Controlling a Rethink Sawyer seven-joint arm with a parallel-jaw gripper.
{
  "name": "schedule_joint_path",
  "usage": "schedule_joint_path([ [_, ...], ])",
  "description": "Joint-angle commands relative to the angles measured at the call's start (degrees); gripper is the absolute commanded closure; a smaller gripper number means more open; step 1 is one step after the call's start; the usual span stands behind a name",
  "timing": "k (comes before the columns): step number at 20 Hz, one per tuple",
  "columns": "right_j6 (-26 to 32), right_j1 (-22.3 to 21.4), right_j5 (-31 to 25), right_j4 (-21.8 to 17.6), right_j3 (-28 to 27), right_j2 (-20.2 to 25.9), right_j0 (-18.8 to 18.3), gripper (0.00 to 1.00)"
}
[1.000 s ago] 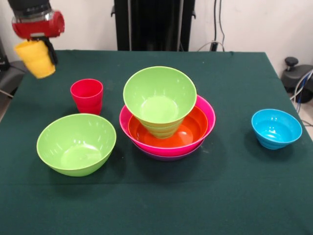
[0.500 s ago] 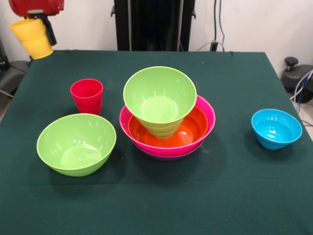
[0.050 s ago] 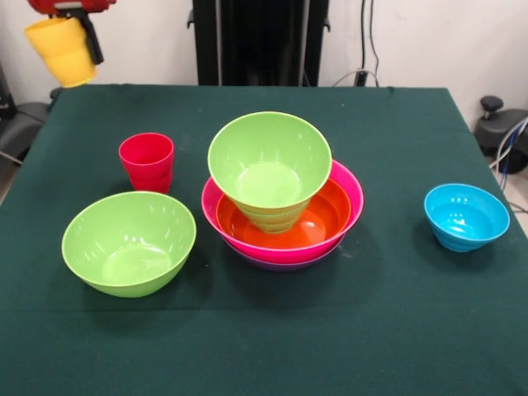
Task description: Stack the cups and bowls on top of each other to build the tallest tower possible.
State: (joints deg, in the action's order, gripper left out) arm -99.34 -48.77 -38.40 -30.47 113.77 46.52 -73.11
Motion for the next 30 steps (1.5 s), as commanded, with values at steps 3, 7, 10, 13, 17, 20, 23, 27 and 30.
schedule_joint_path([
  [3,-1.4,-1.9,-2.1,1.7,5.1,-0.6,6.7,1.00],
  [7,-3.0,-2.4,-1.4,1.7,5.1,-1.8,8.7,1.00],
  [10,-3.7,-2.9,-0.9,2.3,5.4,-2.4,9.6,1.00],
  [13,-4.3,-3.2,-0.4,2.6,5.6,-3.0,10.5,1.00],
  [17,-5.1,-2.6,0.6,2.4,5.4,-3.8,11.7,1.00],
  [20,-5.6,-2.4,1.3,2.6,5.4,-4.3,12.5,1.00],
  [23,-6.3,-2.4,1.9,2.8,5.6,-4.8,13.2,1.00],
  [27,-7.2,-1.9,2.8,2.4,5.4,-6.0,14.5,1.00],
  [30,-8.6,-0.7,4.2,1.8,5.0,-7.4,16.5,1.00],
])
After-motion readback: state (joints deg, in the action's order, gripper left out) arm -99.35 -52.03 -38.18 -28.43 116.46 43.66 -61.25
